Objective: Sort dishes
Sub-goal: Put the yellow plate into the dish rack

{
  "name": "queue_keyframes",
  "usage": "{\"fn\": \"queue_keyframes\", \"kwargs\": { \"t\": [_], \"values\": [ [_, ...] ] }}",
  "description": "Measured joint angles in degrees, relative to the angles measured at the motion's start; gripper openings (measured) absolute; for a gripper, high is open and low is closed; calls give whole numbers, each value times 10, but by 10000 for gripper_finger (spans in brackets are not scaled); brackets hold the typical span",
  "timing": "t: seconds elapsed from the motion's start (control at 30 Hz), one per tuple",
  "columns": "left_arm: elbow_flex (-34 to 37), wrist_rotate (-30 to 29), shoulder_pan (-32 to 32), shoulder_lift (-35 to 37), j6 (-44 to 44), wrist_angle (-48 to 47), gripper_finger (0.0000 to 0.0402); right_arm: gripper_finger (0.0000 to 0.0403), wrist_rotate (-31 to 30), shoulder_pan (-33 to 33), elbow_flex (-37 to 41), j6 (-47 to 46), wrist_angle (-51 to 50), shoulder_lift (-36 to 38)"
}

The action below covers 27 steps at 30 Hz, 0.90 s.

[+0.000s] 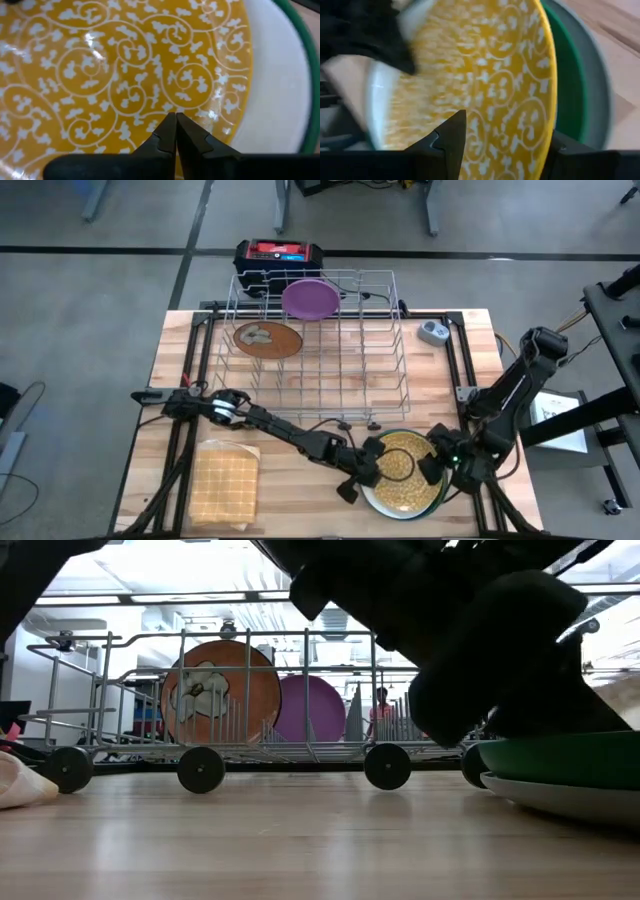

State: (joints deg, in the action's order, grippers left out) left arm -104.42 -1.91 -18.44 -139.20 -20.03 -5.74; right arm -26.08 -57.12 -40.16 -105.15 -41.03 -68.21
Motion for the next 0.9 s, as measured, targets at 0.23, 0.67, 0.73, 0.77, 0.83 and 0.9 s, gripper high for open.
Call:
{"fn": "queue_keyframes", "kwargs": {
  "t": [0.23,0.67,0.73,0.77,0.83,0.9],
  "values": [
    [1,-1,-1,0,1,7,0,107,-20,0,1,25,-4,16],
    [1,14,-4,4,4,25,0,8,-36,0,0,30,1,7],
    [-7,10,-6,5,4,16,0,5,-35,0,0,34,2,12],
    [-12,9,-6,5,2,12,0,4,-33,0,0,38,2,15],
    [-19,7,-8,6,-1,4,0,3,-33,0,0,45,1,23],
    [-29,7,-9,7,-4,-7,0,2,-37,0,1,54,-1,30]
  ]
}}
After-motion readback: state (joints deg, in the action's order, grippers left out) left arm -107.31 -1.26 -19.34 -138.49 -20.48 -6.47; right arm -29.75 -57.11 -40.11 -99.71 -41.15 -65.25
